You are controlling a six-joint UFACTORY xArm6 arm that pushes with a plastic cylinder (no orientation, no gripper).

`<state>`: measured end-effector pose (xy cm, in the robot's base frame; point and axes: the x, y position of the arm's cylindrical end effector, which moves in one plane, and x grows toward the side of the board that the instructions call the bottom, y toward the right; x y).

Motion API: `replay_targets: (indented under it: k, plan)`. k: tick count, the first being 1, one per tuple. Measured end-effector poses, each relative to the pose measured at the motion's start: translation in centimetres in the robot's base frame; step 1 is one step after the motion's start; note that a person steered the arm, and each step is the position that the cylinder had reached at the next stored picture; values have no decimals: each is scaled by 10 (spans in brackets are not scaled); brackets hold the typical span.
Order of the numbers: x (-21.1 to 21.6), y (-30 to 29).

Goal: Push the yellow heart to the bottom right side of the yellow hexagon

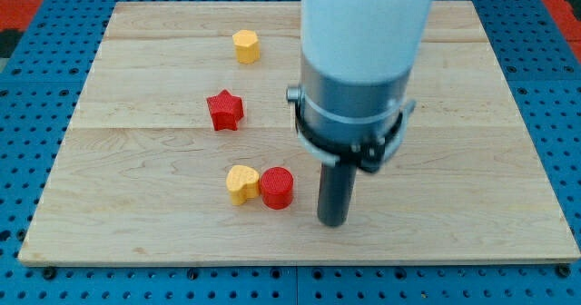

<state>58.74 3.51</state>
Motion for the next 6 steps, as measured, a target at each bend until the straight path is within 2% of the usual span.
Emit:
replay_targets:
  k: [1, 3, 4, 6]
  plan:
    - [27, -39]
    - [-25, -98]
    - [-64, -100]
    - [-189, -95]
